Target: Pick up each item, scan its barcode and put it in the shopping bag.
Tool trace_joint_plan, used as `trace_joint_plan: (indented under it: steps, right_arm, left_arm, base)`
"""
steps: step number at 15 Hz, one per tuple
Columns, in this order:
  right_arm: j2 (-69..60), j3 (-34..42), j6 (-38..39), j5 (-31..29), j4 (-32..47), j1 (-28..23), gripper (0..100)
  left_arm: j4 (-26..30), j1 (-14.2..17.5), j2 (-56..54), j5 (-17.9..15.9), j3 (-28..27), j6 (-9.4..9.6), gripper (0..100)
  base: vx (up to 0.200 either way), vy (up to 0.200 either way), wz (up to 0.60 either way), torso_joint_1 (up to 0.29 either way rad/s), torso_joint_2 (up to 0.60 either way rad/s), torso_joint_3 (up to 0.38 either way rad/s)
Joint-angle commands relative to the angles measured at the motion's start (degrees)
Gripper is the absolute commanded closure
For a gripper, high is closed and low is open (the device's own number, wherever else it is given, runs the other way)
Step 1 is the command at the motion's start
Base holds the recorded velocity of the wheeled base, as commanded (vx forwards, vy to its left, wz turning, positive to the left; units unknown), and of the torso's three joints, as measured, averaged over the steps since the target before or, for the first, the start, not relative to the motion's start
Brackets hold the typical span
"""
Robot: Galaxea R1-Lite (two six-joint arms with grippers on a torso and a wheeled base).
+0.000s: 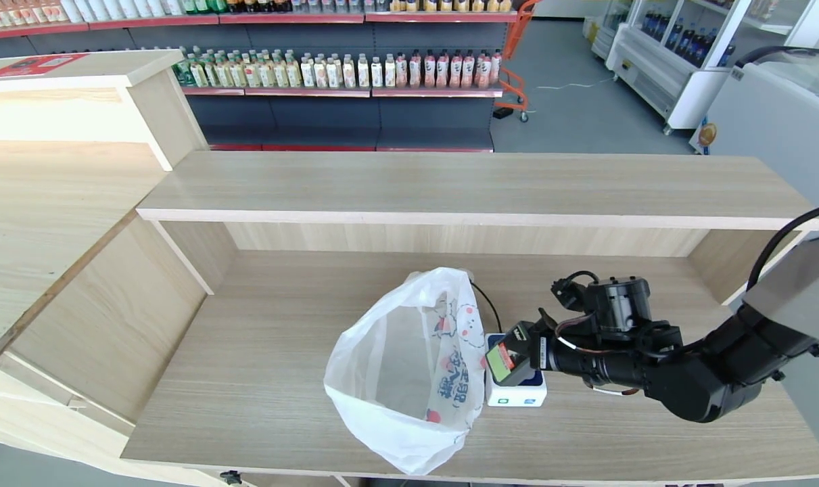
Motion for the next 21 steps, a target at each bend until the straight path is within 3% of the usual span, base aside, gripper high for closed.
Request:
trace_joint_plan:
  steps: [1,6,10,21]
  right_arm:
    - [0.5,0.05,0.04,0.0,-0.13,-0.05,100]
    - [-13.83,1.54,4.7,0.52,0.57,0.39,100]
    - [-23.41,8.83,-3.57,0.52,0.22,0.3,100]
    - [-24.64,10.06,-3.21,1.58,0.57,0.39,100]
  left_arm:
    - [0.0,0.01,-0.02,0.02,0.0,0.0,0]
    - [0.0,0.01,-0.02,0.02,0.0,0.0,0]
    - [0.0,0.01,-0.02,0.02,0.0,0.18,0]
    - [0.0,0.01,-0.02,0.02,0.0,0.0,0]
  base:
    - [0.0,0.0,0.0,0.0,0.0,0.0]
    - [0.0,0.0,0.0,0.0,0.0,0.0]
    - [0.0,0.0,0.0,0.0,0.0,0.0]
    - [-0.055,0.018,0.0,-0.001,0.0,0.002]
